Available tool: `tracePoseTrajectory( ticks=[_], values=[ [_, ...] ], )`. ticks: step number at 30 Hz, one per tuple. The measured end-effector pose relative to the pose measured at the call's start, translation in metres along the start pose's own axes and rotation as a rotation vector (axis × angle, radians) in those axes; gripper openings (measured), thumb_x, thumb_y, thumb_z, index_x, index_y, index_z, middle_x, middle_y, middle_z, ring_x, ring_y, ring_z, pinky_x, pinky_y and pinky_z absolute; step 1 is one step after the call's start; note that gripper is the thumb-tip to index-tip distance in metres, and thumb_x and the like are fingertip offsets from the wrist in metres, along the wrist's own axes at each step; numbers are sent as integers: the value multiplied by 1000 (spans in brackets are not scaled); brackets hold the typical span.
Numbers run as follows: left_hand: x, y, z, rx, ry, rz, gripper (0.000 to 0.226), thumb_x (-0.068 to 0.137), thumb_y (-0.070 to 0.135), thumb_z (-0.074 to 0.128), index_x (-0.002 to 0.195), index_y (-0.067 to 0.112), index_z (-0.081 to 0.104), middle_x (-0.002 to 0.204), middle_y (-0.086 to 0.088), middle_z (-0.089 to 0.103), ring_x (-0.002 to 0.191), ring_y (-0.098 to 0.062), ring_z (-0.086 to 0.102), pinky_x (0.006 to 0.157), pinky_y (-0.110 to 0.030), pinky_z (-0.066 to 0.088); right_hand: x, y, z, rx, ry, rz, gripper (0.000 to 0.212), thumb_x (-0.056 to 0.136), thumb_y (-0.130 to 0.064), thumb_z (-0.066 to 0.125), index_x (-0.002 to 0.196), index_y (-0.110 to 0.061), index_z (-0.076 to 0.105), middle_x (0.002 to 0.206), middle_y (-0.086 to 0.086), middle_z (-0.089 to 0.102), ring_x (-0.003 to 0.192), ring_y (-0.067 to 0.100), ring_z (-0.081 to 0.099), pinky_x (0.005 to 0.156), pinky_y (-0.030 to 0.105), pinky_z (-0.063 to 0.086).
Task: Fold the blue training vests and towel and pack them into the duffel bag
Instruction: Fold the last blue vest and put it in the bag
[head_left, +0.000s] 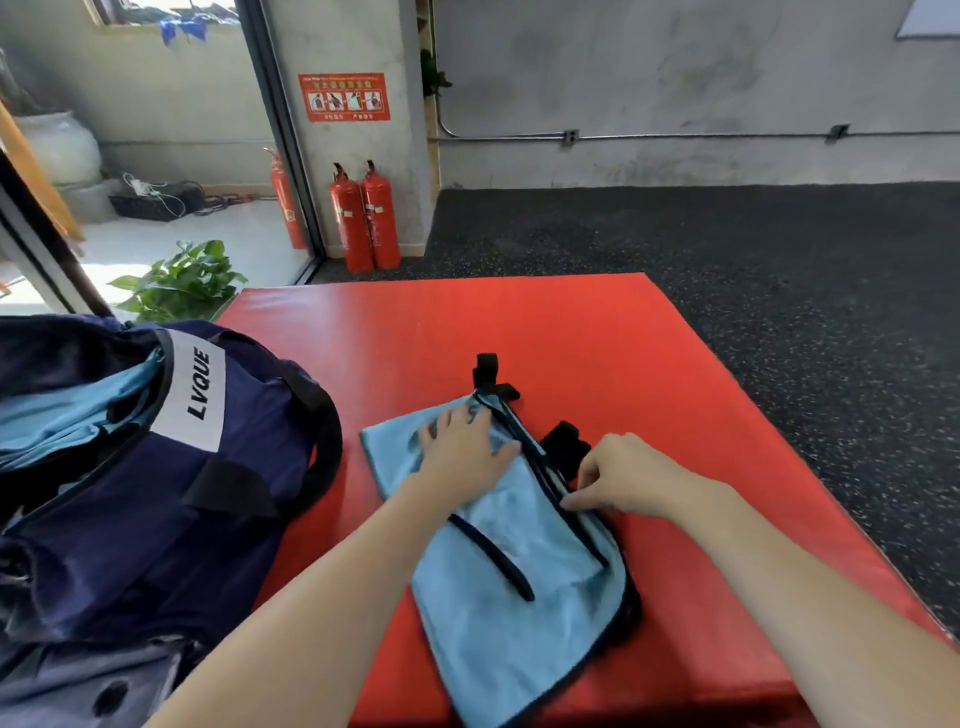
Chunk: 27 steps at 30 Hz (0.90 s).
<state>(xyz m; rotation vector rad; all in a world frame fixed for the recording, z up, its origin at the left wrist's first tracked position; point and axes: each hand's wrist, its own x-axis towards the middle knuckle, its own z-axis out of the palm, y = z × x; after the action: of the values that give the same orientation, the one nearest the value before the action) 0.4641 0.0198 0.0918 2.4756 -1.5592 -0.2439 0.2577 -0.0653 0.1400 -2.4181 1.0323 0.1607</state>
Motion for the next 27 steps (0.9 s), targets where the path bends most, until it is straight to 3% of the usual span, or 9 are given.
tracePoseTrajectory(
  ticks=[3, 8, 11, 14, 18, 21, 24, 27],
  values=[
    [0, 31, 13, 26, -58, 94, 64, 100, 59, 36, 156, 30, 24, 164, -12, 16, 151, -31, 8, 118, -59, 6, -20, 0, 9, 36, -90, -20, 33, 73, -48, 81, 64, -17, 71, 56, -3, 69, 54, 10, 66, 60, 30, 54],
    [-17, 45, 11, -21, -74, 192, 56, 102, 52, 41, 154, 35, 30, 164, -11, 19, 151, -30, 13, 121, -57, 3, -47, 4, 12, -217, 62, -15, 41, 75, -63, 71, 74, -22, 69, 72, -6, 68, 70, 10, 60, 60, 31, 46],
    [-37, 25, 0, -52, -57, 208, 53, 101, 50, 43, 151, 35, 37, 162, -6, 26, 149, -26, 21, 122, -51, 8, -62, 7, 12, -242, 141, -70, 31, 83, -59, 66, 85, -28, 68, 84, -11, 68, 85, 9, 61, 73, 35, 53],
    [-69, -5, -11, -88, -37, 200, 51, 100, 49, 47, 148, 33, 43, 160, -2, 30, 148, -23, 22, 118, -47, 16, -76, 9, 21, -140, 205, -179, 25, 89, -57, 62, 90, -32, 66, 86, -16, 64, 83, 3, 59, 77, 37, 54],
    [-119, -45, -14, -64, -53, 180, 56, 91, 62, 47, 141, 36, 51, 154, 1, 37, 146, -23, 26, 117, -45, 25, -97, 1, 46, -96, 196, -325, 40, 89, -67, 55, 114, -38, 62, 112, -22, 53, 106, 0, 50, 93, 29, 48],
    [-156, -66, -11, -145, -64, 194, 61, 87, 66, 53, 136, 29, 60, 147, -2, 45, 140, -21, 37, 115, -24, 22, -111, -8, 66, -99, 165, -365, 63, 87, -73, 53, 136, -34, 53, 136, -20, 44, 127, 2, 38, 107, 23, 38],
    [-192, -66, -9, -188, -11, 251, 74, 81, 78, 48, 130, 26, 65, 135, 8, 53, 128, -5, 44, 103, -3, 14, -123, -11, 85, -92, 122, -376, 77, 83, -78, 56, 145, -32, 47, 146, -19, 40, 135, 0, 29, 115, 24, 31],
    [-222, -64, -6, -223, -47, 273, 82, 75, 81, 54, 139, 28, 57, 136, 19, 42, 126, 10, 29, 104, -2, 12, -134, -6, 100, -116, 131, -399, 80, 81, -74, 62, 145, -28, 48, 147, -18, 38, 139, 0, 25, 116, 19, 25]
  ],
)
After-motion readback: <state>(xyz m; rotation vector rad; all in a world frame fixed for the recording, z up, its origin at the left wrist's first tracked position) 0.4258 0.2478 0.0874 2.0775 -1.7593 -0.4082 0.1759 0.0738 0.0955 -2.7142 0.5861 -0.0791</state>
